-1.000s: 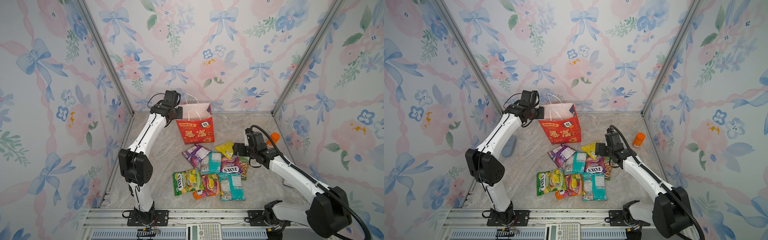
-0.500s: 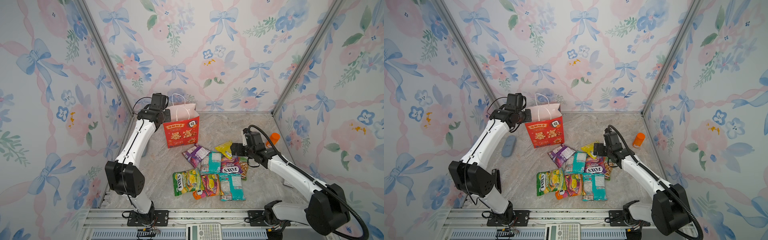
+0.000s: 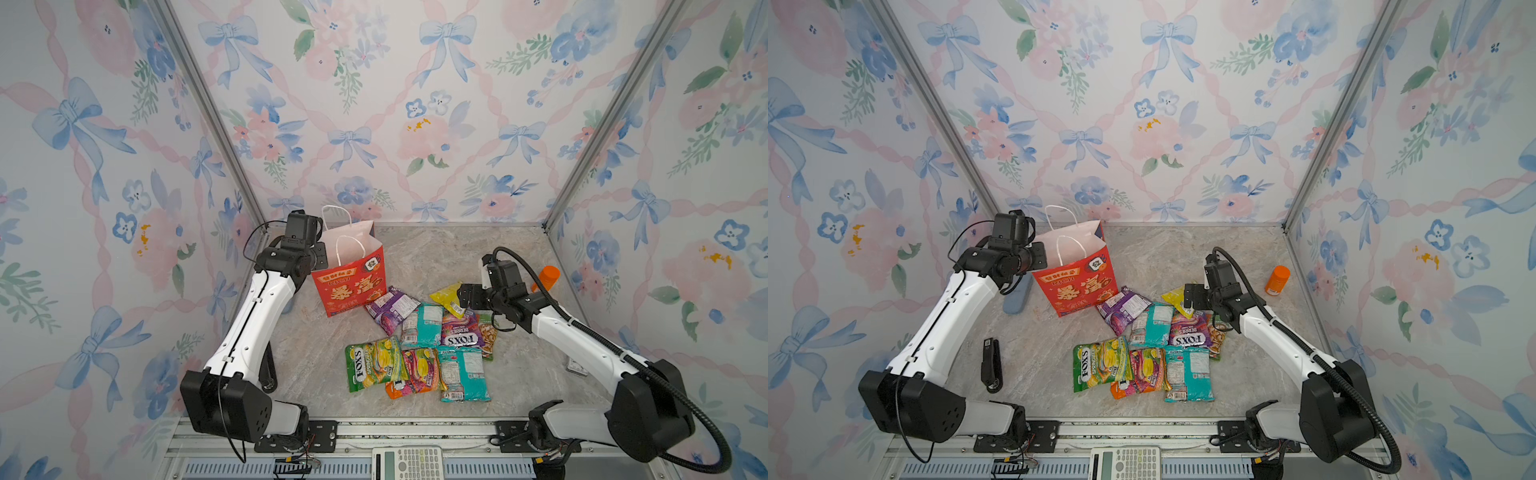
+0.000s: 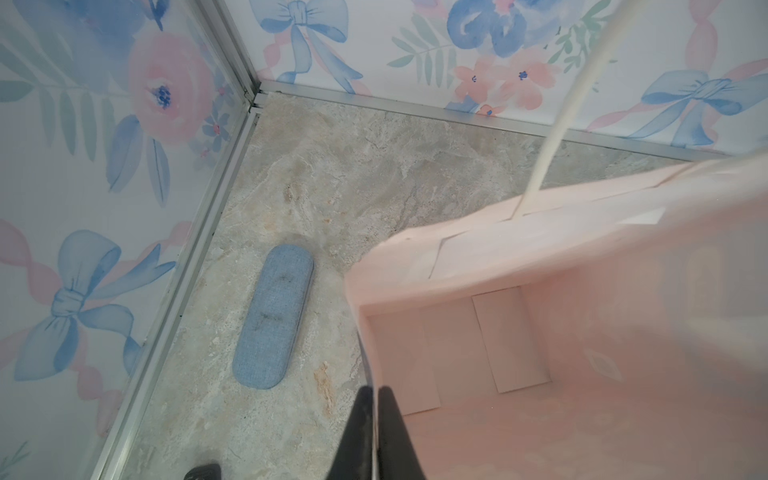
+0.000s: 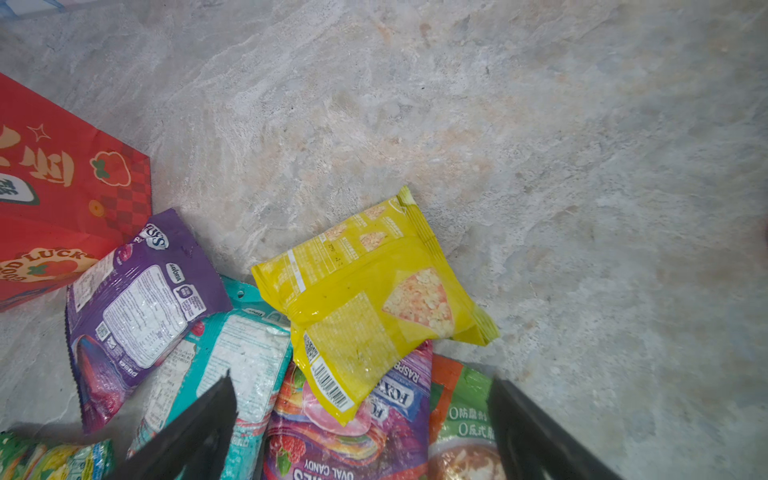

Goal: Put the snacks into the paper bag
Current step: 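Grip the bag rim with the left gripper and drag the bag toward the robot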

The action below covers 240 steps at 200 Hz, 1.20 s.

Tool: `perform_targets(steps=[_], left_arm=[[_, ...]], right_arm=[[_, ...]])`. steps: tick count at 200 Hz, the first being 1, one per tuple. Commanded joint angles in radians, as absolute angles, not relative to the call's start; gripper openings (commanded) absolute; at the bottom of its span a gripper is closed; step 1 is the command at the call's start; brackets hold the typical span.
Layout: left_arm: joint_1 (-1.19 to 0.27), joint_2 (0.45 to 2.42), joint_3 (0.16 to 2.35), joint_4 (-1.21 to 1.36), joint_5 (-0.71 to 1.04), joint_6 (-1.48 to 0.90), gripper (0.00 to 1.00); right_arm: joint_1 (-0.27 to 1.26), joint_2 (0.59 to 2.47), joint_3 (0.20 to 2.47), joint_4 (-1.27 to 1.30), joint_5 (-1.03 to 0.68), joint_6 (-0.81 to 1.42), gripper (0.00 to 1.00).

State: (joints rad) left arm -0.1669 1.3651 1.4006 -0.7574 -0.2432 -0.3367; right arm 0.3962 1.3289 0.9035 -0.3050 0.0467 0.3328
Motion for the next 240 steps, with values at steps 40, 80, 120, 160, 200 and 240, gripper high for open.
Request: perform_targets(steps=[40, 80, 120, 160, 200, 240], left_arm=[[-0.131, 1.284, 1.412, -0.764, -0.153, -0.311, 0.77], [-0.114, 1.312, 1.540, -0.764, -0.102, -0.192, 0.84], [-0.043, 1.461, 1.669, -0.780, -0.031, -0.055, 0.82], [-0.038, 1.559, 1.745, -0.820, 0.021, 0.026, 0.83], [-0.038, 1.640, 1.817, -0.849, 0.012, 0.056, 0.85], [-0.041, 1.725, 1.881, -0.891, -0.053, 0.069, 0.87]], right_arm=[[0.418, 1.347, 0.959, -0.294, 0.005, 0.345, 0.97], [0.419, 1.310, 0.950, -0.300, 0.008, 0.348, 0.97], [0.418, 1.269, 0.916, -0.271, 0.002, 0.338, 0.97], [0.416, 1.249, 0.931, -0.306, -0.019, 0.302, 0.97], [0.417, 1.251, 0.939, -0.288, -0.047, 0.314, 0.97], [0.418, 1.260, 0.944, -0.273, -0.064, 0.337, 0.97]])
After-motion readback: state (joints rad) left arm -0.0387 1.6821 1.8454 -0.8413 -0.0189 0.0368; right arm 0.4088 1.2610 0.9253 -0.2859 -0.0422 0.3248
